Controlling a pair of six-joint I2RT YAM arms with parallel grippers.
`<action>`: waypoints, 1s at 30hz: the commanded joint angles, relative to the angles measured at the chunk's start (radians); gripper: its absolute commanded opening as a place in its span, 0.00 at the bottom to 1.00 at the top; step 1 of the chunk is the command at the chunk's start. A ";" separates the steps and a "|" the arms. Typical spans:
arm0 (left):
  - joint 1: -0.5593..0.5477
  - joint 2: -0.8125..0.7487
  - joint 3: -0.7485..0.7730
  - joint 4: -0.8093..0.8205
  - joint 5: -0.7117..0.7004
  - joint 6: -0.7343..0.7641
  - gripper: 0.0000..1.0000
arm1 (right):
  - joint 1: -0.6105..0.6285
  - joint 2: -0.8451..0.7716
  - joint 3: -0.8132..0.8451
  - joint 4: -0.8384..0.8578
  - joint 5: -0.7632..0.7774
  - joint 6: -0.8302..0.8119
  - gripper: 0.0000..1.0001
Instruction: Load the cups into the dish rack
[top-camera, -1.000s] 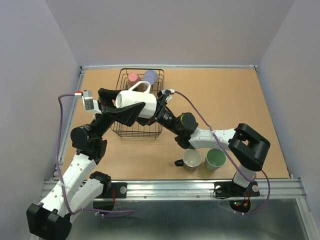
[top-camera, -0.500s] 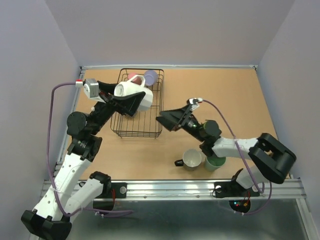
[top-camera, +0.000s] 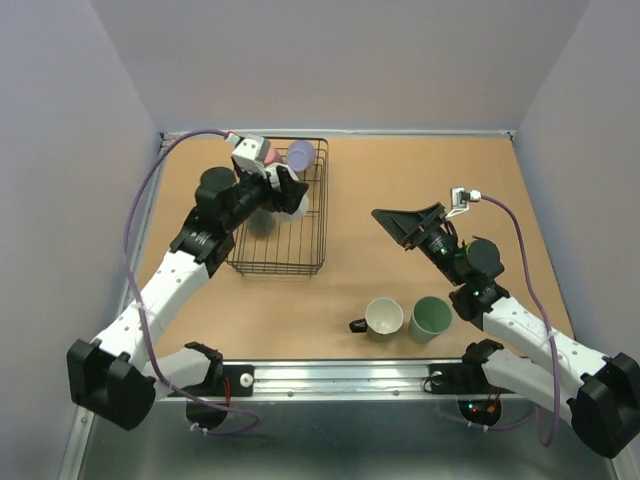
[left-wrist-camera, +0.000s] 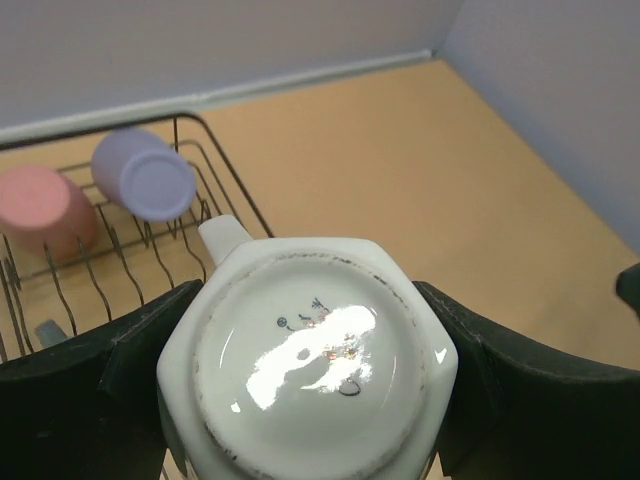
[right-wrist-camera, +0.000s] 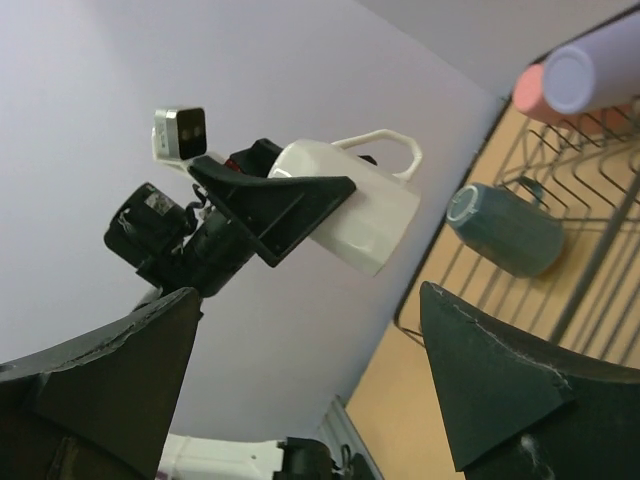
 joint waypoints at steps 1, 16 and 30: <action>-0.085 0.053 0.021 0.060 -0.108 0.072 0.00 | -0.005 -0.018 0.048 -0.160 0.009 -0.105 0.95; -0.175 0.223 -0.074 0.173 -0.338 0.078 0.00 | -0.005 -0.044 0.028 -0.210 -0.014 -0.132 0.95; -0.181 0.372 -0.160 0.438 -0.382 0.069 0.00 | -0.007 -0.047 -0.003 -0.217 -0.034 -0.144 0.95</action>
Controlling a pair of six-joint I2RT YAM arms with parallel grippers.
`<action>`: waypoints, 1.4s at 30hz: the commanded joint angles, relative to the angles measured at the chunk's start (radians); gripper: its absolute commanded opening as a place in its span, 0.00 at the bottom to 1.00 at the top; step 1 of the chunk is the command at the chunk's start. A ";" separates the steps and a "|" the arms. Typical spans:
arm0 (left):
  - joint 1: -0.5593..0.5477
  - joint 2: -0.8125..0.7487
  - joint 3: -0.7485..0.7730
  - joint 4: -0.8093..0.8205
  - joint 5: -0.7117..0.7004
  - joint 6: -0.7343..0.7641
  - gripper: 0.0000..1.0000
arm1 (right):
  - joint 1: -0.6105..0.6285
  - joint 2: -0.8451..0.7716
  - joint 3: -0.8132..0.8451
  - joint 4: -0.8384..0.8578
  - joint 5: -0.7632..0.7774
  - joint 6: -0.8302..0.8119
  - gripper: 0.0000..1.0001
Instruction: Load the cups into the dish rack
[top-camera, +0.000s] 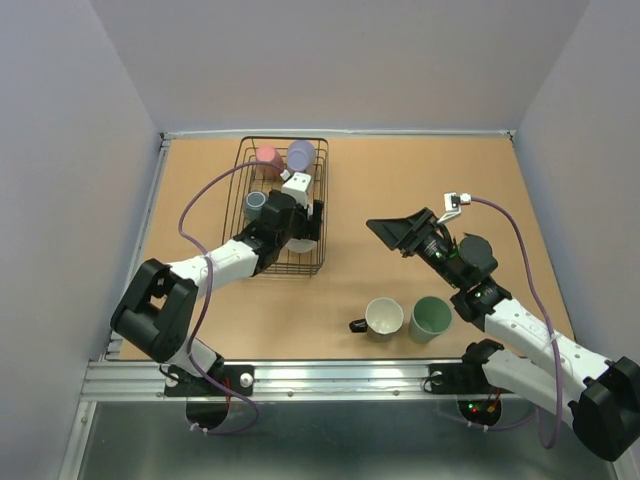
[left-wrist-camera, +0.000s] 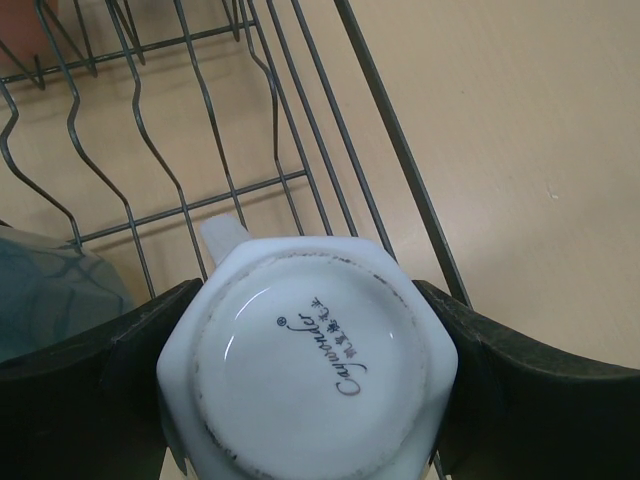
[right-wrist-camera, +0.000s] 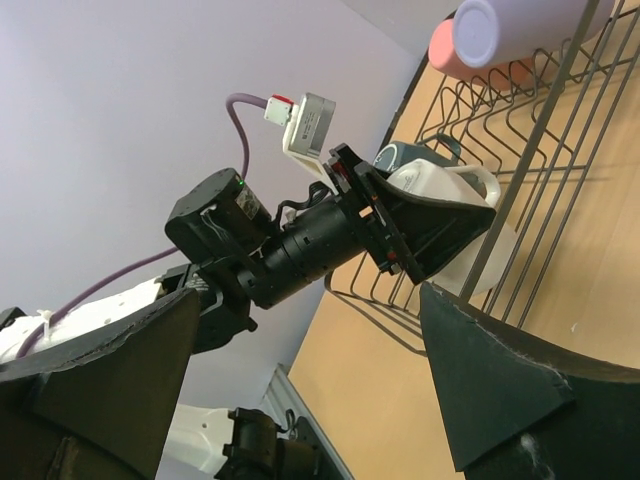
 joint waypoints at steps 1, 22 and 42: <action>-0.006 -0.020 -0.010 0.287 -0.023 0.018 0.00 | -0.006 -0.013 -0.002 0.017 -0.014 -0.029 0.95; -0.006 0.239 0.019 0.465 -0.144 0.038 0.16 | -0.006 0.073 0.002 0.020 -0.020 -0.076 0.95; -0.006 0.195 0.014 0.482 -0.197 0.027 0.93 | -0.006 0.065 -0.021 0.029 -0.029 -0.061 0.95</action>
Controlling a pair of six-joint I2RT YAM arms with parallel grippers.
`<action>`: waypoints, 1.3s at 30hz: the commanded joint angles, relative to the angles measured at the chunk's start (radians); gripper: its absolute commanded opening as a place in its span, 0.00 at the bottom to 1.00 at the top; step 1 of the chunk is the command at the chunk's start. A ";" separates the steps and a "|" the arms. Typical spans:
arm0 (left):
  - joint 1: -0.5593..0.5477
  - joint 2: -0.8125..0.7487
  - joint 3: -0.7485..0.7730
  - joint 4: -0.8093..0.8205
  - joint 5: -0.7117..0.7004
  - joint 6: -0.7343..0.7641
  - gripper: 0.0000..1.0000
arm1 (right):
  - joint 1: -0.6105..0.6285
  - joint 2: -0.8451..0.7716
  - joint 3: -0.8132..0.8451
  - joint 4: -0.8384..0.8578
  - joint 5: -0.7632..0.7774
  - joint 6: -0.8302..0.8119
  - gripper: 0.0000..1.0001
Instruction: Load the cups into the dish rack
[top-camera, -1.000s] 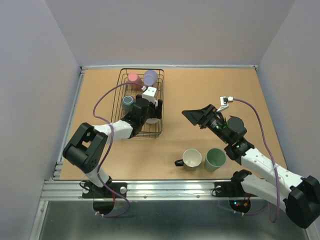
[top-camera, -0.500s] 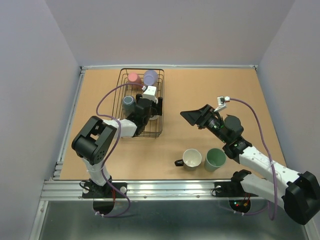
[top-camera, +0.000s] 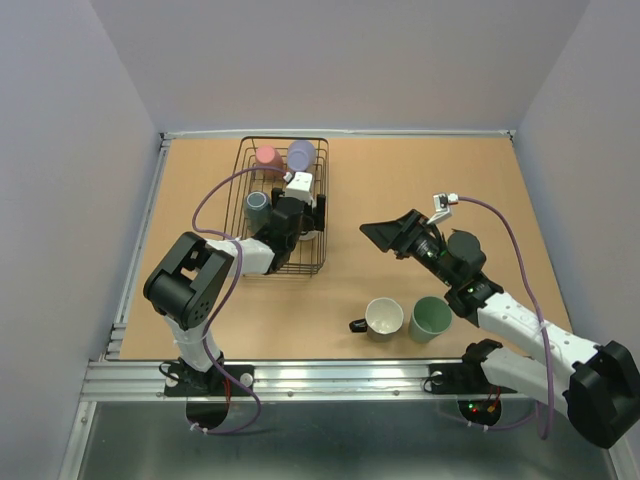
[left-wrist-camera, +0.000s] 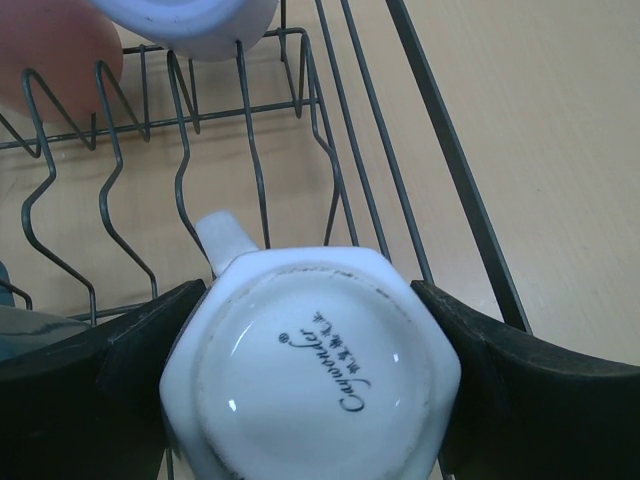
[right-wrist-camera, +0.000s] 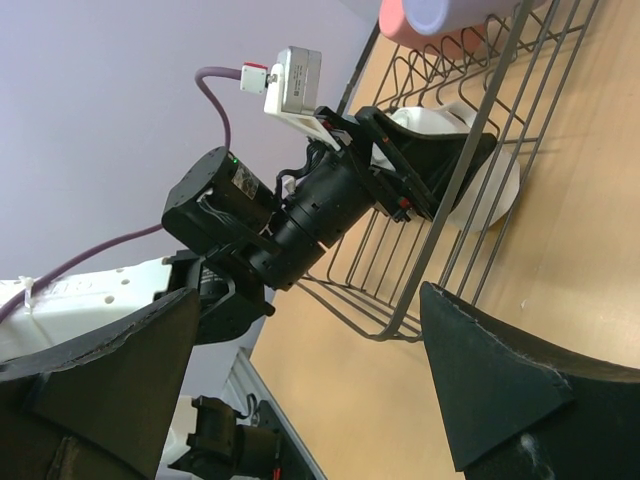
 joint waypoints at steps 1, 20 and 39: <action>-0.005 -0.053 0.031 0.069 -0.027 0.004 0.96 | -0.006 -0.026 -0.020 0.036 -0.015 -0.001 0.95; -0.005 -0.143 0.097 -0.039 -0.051 0.009 0.99 | -0.006 -0.077 -0.040 0.035 -0.025 0.014 0.95; -0.025 -0.542 0.159 -0.374 -0.108 -0.035 0.99 | -0.006 -0.202 0.199 -0.544 -0.081 -0.200 0.94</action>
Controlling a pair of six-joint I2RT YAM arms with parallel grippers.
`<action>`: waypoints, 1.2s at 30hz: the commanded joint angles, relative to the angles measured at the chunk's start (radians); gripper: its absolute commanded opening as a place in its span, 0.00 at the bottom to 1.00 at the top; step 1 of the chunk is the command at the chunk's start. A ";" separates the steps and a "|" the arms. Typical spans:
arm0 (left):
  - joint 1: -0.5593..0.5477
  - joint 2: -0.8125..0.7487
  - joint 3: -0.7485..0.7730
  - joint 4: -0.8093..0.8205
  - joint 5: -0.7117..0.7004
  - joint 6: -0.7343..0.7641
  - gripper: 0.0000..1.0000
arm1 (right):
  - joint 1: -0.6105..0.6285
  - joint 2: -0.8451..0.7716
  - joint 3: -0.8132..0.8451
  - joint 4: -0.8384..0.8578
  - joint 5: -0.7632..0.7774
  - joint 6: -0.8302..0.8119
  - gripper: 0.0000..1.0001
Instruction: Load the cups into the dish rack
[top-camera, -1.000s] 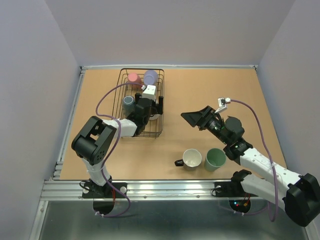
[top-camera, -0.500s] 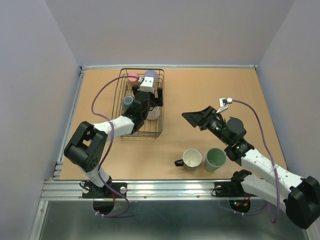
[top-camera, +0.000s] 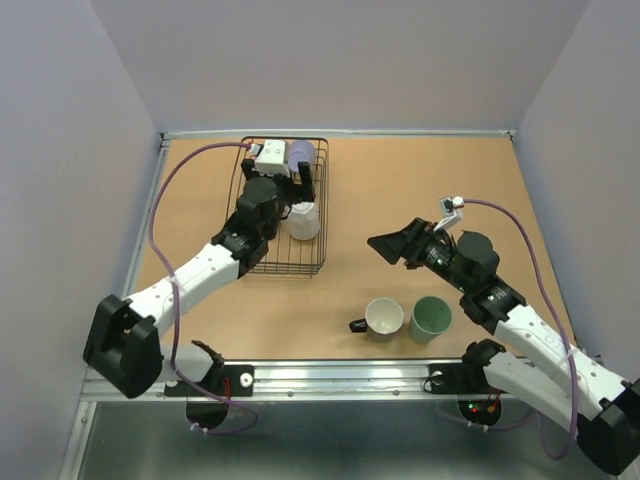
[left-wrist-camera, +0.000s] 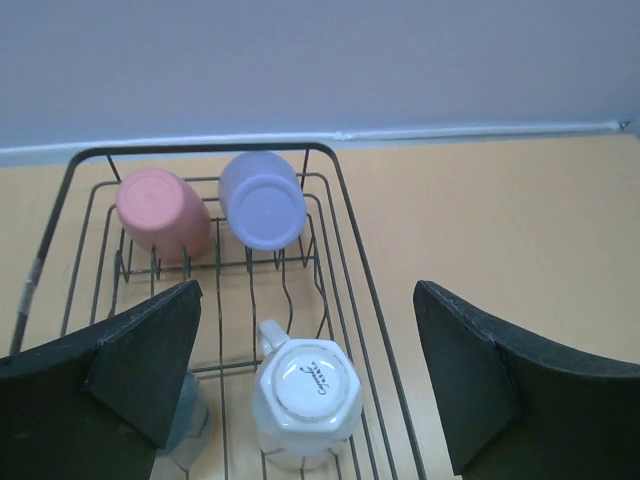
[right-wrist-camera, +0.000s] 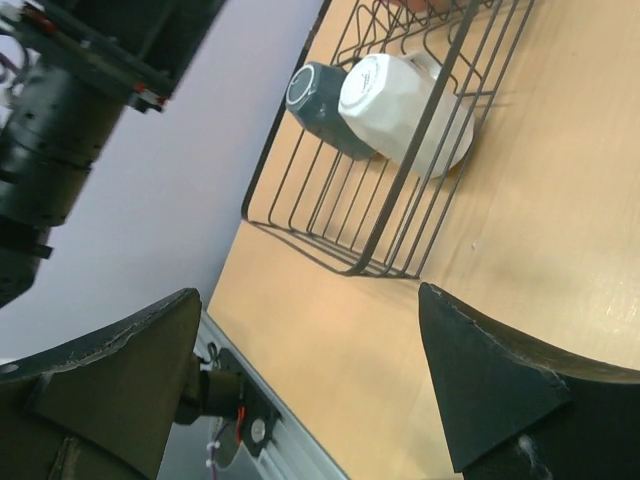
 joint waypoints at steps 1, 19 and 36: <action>-0.004 -0.146 0.054 -0.111 -0.028 -0.041 0.99 | -0.004 -0.009 0.176 -0.252 -0.081 -0.089 0.94; -0.005 -0.583 0.064 -0.673 -0.167 -0.007 0.99 | 0.147 0.181 0.466 -0.967 -0.117 -0.183 0.80; -0.004 -0.737 -0.113 -0.625 -0.169 -0.024 0.99 | 0.402 0.324 0.372 -0.906 0.115 -0.002 0.77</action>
